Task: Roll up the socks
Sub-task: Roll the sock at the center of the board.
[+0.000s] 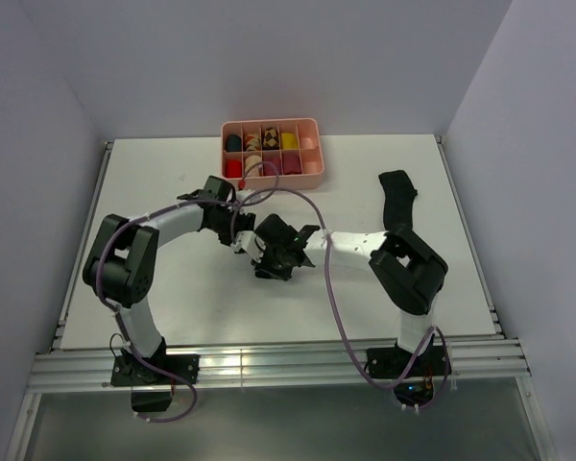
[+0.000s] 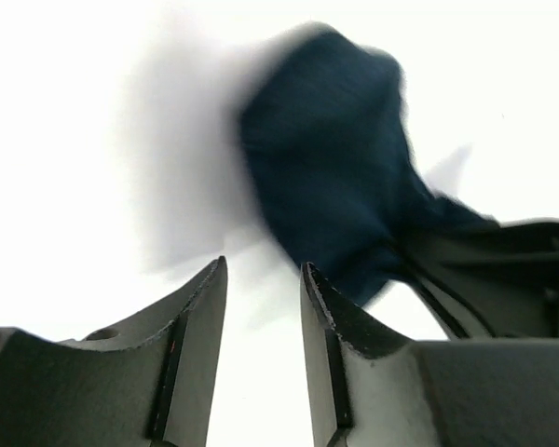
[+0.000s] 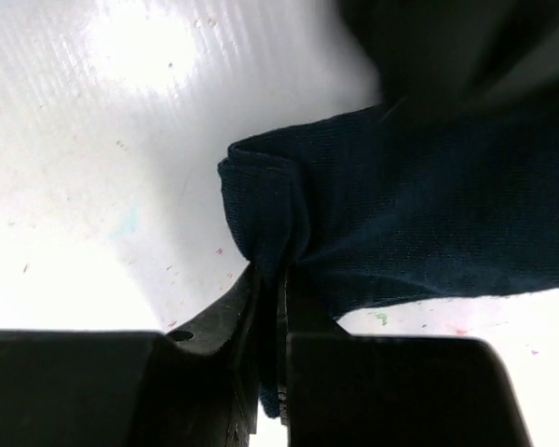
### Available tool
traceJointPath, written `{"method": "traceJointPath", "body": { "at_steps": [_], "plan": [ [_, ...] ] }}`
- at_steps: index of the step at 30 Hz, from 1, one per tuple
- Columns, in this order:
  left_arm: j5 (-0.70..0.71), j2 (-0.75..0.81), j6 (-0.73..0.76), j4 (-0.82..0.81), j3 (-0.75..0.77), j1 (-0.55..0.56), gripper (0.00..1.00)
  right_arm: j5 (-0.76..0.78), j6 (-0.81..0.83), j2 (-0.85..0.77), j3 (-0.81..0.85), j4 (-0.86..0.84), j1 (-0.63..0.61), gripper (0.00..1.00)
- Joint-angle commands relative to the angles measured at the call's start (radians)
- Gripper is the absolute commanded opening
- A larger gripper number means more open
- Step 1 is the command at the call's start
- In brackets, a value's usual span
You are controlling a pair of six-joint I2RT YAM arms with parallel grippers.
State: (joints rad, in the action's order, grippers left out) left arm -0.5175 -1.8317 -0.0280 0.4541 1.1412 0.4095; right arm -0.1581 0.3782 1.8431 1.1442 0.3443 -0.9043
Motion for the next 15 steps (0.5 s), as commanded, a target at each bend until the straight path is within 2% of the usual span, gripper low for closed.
{"method": "traceJointPath", "body": {
  "at_steps": [1, 9, 15],
  "plan": [
    [0.122, 0.083, -0.091, -0.162, -0.034, -0.031, 0.43, -0.087, -0.041, 0.008, 0.031, 0.085, 0.031, 0.0],
    [0.365, 0.31, -0.196, -0.357, -0.202, -0.071, 0.42, -0.316, -0.07, 0.08, 0.141, 0.206, 0.149, 0.0],
    [0.35, 0.512, -0.04, -0.506, -0.391, -0.051, 0.43, -0.494, -0.081, 0.2, 0.277, 0.34, 0.231, 0.0]
  ]
}}
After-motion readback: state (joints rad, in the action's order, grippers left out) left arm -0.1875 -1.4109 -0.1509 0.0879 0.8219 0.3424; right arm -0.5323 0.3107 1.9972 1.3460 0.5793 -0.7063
